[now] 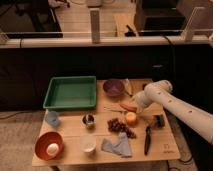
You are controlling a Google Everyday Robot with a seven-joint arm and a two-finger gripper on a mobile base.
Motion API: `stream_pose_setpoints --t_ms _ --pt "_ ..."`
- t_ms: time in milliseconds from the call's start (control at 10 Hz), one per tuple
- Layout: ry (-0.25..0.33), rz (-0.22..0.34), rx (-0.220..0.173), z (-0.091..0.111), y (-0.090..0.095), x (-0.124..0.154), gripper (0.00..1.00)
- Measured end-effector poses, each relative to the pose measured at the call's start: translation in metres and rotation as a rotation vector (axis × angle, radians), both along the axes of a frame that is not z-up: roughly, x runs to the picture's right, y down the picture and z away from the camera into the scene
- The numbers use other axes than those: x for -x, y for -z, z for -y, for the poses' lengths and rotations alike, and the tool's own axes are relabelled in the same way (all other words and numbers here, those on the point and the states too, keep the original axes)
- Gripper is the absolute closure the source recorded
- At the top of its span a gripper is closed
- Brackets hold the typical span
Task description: Place pepper in table surface
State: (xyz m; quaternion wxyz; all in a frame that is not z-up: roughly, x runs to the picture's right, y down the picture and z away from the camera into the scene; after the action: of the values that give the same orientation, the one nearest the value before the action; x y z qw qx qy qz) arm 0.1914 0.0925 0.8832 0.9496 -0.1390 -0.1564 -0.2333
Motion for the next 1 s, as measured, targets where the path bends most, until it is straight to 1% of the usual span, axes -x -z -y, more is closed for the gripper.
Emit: stream_pose_setpoints --t_ms 100,300,400,700,1000 --pt "-0.002 -0.016 -0.004 0.0008 0.0010 -0.0015 0.20" --pt "-0.011 -0.028 -0.002 0.0020 0.0025 -0.0012 0.20" --pt "-0.009 -0.016 -0.003 0.0019 0.0036 -0.0016 0.20" --pt "0.007 0.025 0.014 0.0009 0.0069 0.0002 0.20" --pt "0.007 0.025 0.015 0.0005 0.0073 -0.0012 0.20"
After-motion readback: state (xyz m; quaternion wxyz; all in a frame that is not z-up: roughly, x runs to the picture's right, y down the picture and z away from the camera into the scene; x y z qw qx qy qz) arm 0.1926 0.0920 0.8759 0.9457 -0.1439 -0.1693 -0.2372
